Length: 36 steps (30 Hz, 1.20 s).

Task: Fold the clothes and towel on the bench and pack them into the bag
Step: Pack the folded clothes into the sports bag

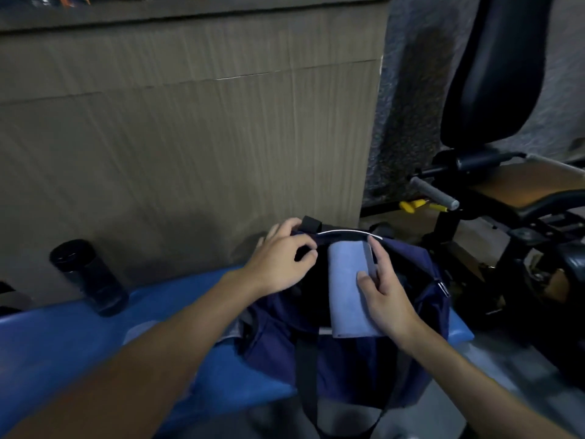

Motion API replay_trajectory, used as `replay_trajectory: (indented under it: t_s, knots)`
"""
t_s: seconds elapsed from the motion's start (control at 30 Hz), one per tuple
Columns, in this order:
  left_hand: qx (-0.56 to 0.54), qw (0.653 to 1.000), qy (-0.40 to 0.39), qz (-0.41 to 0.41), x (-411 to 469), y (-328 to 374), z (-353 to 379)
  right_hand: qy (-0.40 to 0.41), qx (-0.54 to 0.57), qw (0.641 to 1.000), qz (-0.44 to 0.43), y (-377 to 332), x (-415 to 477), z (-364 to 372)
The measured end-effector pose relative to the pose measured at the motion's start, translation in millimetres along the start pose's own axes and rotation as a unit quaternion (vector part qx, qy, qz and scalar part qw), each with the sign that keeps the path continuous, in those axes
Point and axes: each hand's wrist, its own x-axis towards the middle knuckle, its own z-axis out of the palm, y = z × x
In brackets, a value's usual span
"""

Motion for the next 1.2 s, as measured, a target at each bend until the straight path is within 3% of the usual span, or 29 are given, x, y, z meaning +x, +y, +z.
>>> replay_trajectory:
  t_s: [0.17,0.3,0.4,0.5,0.67,0.8,1.0,1.1,1.2]
  knots:
    - [0.111,0.989,-0.096,0.008,27.8,-12.6,13.4,-0.004,-0.027,1.000,-0.011,15.0,16.7,-0.7]
    - [0.137,0.987,-0.071,0.037,36.1,-20.2,11.7,-0.019,-0.085,0.996,-0.028,32.5,35.3,10.4]
    - [0.115,0.991,-0.044,0.058,41.8,-21.8,4.1,-0.001,-0.107,0.993,-0.044,34.0,58.9,24.2]
    - [0.089,0.994,-0.033,0.054,47.9,-20.9,-2.0,0.020,-0.056,0.998,-0.023,29.0,81.5,41.7]
    - [0.060,0.996,-0.041,0.043,54.3,-23.8,-6.6,-0.060,-0.001,0.996,0.070,25.3,99.0,63.3]
    - [0.034,0.998,-0.043,0.043,54.8,-27.0,-10.8,-0.099,-0.059,0.988,0.105,34.8,97.3,68.5]
    - [-0.002,0.999,-0.036,0.037,54.7,-30.1,-11.2,-0.067,0.039,0.990,0.115,29.0,105.2,73.8]
    - [-0.012,0.998,-0.045,0.033,52.8,-29.7,-10.9,-0.106,-0.004,0.986,0.127,35.1,103.9,79.4]
    - [-0.014,0.998,-0.047,0.041,51.7,-35.2,-11.9,-0.084,-0.047,0.988,0.123,39.4,102.8,85.3]
